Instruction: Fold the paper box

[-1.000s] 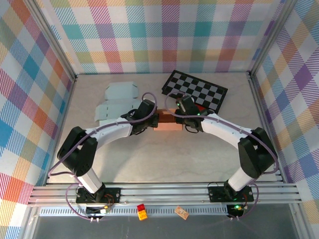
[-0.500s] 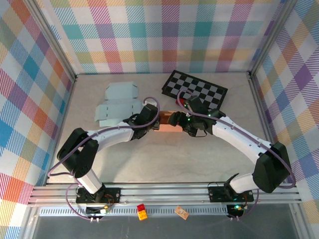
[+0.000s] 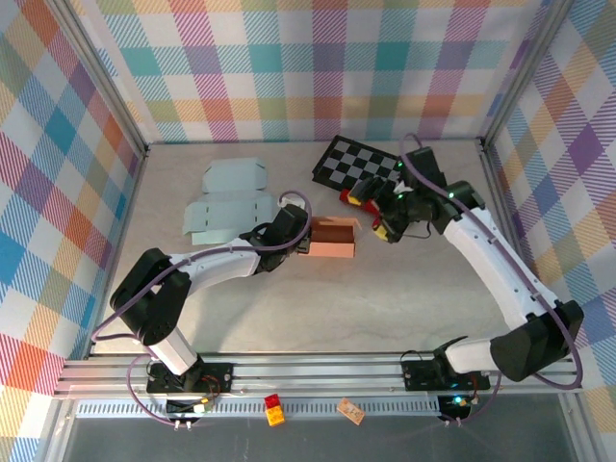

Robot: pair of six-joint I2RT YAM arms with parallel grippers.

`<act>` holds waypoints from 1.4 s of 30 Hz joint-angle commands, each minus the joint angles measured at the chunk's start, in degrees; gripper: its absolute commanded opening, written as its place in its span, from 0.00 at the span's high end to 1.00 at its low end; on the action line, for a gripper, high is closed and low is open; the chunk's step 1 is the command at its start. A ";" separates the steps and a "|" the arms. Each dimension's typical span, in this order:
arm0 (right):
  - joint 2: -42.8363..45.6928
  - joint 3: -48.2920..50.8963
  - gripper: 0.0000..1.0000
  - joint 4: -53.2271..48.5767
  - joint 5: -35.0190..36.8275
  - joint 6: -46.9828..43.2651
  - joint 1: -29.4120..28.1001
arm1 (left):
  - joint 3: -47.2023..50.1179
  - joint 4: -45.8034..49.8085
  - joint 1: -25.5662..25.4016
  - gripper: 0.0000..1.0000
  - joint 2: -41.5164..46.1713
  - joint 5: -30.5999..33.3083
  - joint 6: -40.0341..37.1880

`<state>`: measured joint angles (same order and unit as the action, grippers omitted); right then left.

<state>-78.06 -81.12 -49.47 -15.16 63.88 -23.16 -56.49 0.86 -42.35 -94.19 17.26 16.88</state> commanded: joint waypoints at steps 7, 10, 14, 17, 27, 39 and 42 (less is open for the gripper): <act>-9.22 -2.40 0.10 -5.20 -13.02 -3.47 11.74 | 1.82 0.02 -0.62 1.00 2.56 0.49 -1.50; -12.38 -1.42 0.09 -3.64 -17.59 -4.01 14.02 | 2.62 -0.74 -0.59 1.00 3.31 0.25 -1.99; -17.70 -0.65 0.09 -0.89 -23.45 -4.38 14.90 | 3.28 -1.76 -0.63 1.00 3.40 -0.62 -2.64; -21.58 -0.82 0.09 -0.97 -25.35 -5.50 14.76 | 3.83 -2.74 -0.62 1.00 3.53 -1.18 -2.70; -26.24 3.48 0.07 1.87 -26.94 -6.76 12.14 | 6.65 -6.10 -0.80 0.99 4.73 -3.29 -3.30; -26.02 11.25 0.05 11.50 -29.93 -2.73 8.38 | 11.80 -10.25 -1.82 0.95 7.25 -3.56 -2.19; -25.01 13.48 0.06 12.77 -29.67 -1.99 7.57 | 13.66 -10.40 -2.37 0.92 8.08 -3.53 -0.67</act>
<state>-104.53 -69.38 -38.44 -43.42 60.36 -15.00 -44.99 -9.50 -43.66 -87.70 14.46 14.52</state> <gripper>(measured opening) 0.941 0.073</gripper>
